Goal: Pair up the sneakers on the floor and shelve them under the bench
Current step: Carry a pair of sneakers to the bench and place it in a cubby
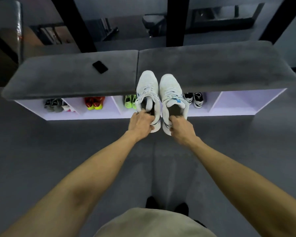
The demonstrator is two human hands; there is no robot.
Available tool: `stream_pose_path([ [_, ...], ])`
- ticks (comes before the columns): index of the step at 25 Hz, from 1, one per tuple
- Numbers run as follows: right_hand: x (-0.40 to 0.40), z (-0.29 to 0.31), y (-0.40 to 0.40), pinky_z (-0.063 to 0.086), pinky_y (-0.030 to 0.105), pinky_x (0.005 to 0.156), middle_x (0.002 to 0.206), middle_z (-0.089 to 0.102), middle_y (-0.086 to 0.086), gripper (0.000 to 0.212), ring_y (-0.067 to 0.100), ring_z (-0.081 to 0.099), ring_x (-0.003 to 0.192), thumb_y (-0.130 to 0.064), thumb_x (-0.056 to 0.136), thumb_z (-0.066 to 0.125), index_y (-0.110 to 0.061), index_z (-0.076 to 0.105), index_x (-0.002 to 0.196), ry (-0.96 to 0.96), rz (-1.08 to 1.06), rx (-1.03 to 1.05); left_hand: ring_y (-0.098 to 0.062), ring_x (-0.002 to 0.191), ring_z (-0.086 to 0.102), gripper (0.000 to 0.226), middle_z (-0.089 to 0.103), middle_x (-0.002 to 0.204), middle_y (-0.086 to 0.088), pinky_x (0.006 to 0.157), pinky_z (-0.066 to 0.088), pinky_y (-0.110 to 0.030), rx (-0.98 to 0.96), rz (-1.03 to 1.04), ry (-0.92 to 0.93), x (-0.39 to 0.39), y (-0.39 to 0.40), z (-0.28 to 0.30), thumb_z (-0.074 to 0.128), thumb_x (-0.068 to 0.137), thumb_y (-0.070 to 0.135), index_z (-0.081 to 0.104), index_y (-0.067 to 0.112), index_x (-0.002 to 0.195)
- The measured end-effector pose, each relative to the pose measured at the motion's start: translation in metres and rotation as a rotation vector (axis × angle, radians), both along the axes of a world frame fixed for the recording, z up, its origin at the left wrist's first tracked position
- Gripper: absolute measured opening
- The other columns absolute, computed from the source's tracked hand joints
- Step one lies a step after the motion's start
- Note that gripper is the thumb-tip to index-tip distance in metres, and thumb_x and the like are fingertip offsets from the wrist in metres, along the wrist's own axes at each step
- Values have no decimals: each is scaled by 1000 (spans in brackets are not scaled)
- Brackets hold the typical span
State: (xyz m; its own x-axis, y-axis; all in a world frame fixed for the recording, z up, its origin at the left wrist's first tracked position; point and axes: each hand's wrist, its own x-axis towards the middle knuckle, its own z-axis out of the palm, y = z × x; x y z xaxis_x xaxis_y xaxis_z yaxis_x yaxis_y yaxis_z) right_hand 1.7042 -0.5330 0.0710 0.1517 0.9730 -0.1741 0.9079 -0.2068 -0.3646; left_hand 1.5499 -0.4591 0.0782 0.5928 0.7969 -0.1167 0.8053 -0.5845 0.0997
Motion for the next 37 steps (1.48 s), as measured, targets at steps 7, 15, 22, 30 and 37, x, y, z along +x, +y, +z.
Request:
stream_pose_path([
  [7, -17, -60, 66, 52, 44, 75, 109, 62, 13, 18, 34, 57, 99, -4, 83, 53, -6, 54, 100, -7, 19, -54, -20, 109, 50, 16, 66, 105, 5, 88, 36, -33, -67, 15, -16, -23, 60, -66, 70, 86, 31, 65, 17, 92],
  [15, -3, -236, 176, 50, 43, 73, 109, 60, 12, 17, 33, 57, 98, -5, 83, 53, -7, 52, 100, -8, 53, -148, -18, 108, 50, 16, 67, 103, 6, 81, 31, -30, -132, 20, 9, -7, 166, -251, 69, 84, 33, 65, 19, 91],
  [22, 21, -400, 275, 47, 44, 74, 111, 59, 18, 17, 39, 57, 99, -10, 85, 54, -2, 53, 100, 37, 58, -182, -27, 100, 56, 14, 60, 104, -4, 80, 41, -35, -209, 64, 31, 17, 252, -419, 69, 84, 28, 69, 20, 95],
  [30, 39, -554, 342, 47, 41, 77, 110, 59, 16, 18, 37, 58, 102, 0, 83, 52, -3, 53, 101, 9, 13, -232, -20, 116, 44, 7, 62, 105, -1, 97, 31, -36, -303, 37, 40, 38, 330, -564, 65, 87, 20, 61, 15, 88],
  [37, 59, -629, 418, 47, 40, 84, 116, 59, 12, 28, 33, 56, 110, 3, 84, 52, -6, 54, 111, -48, -32, -218, -20, 120, 43, 21, 63, 112, -1, 95, 35, -37, -270, 41, 55, 61, 410, -642, 65, 87, 26, 62, 15, 104],
])
